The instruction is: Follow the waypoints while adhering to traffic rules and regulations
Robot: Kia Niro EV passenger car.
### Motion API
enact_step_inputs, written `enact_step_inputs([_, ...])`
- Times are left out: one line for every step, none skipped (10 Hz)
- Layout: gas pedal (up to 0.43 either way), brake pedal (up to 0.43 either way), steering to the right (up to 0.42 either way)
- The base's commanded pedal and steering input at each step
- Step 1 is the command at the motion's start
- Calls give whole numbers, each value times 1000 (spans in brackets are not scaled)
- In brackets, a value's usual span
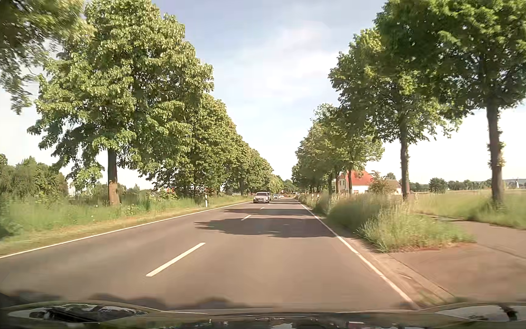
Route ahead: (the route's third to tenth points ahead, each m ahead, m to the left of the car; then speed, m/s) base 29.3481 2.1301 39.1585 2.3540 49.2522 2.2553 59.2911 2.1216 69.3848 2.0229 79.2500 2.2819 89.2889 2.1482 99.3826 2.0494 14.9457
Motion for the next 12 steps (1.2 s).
enact_step_inputs([220,0,-7])
enact_step_inputs([220,0,-7])
enact_step_inputs([220,0,-6])
enact_step_inputs([220,0,-4])
enact_step_inputs([220,0,-1])
enact_step_inputs([220,0,2])
enact_step_inputs([220,0,4])
enact_step_inputs([220,0,4])
enact_step_inputs([220,0,4])
enact_step_inputs([220,0,4])
enact_step_inputs([220,0,3])
enact_step_inputs([220,0,2])
